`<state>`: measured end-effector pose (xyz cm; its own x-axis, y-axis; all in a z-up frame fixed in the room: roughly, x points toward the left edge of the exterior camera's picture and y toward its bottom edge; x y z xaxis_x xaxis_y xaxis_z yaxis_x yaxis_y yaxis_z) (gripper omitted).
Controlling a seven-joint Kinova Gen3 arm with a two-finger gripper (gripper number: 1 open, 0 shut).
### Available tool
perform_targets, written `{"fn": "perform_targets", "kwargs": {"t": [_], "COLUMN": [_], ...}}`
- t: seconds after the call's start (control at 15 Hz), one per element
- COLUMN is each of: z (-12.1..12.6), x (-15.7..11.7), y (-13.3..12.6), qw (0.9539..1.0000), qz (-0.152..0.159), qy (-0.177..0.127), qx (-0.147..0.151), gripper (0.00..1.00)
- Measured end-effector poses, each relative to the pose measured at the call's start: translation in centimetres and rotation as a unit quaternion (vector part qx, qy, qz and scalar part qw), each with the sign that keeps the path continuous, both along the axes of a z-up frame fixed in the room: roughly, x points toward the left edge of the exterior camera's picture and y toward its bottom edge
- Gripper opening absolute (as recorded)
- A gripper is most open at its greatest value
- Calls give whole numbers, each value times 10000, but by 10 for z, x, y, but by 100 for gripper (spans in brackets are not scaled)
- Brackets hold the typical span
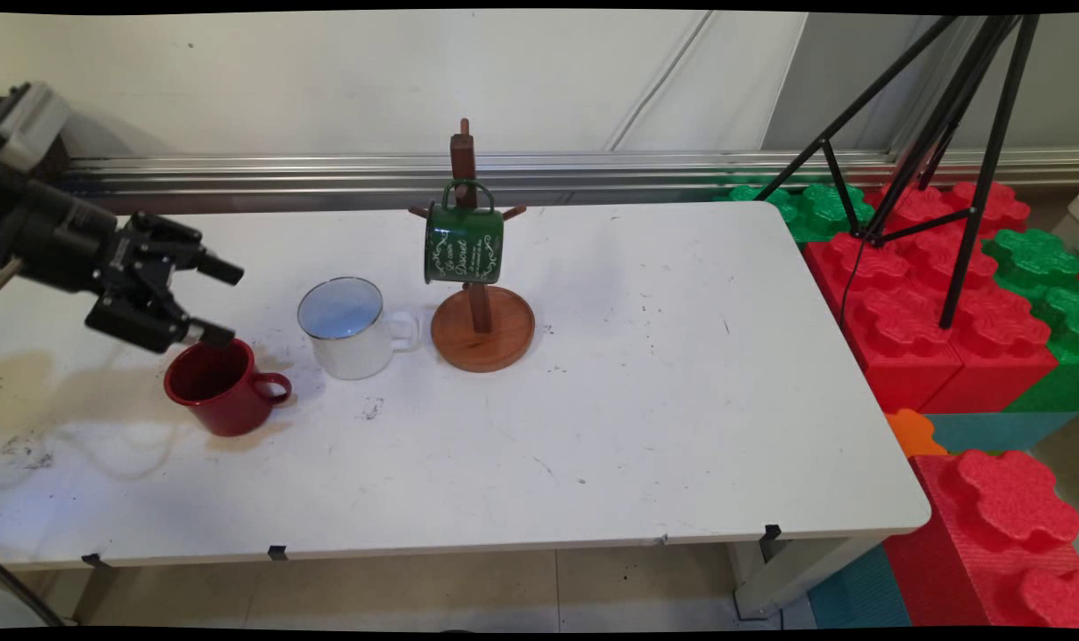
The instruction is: Pick up the green mug from the rack
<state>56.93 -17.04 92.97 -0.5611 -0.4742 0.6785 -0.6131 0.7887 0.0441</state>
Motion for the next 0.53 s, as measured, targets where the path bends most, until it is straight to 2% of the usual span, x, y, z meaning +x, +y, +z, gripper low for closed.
{"fn": "perform_targets", "kwargs": {"t": [0.53], "z": [13], "x": [-16], "y": [-25], "qw": [9967], "qz": [145], "qy": [775], "qx": [-175], "gripper": [100]}}
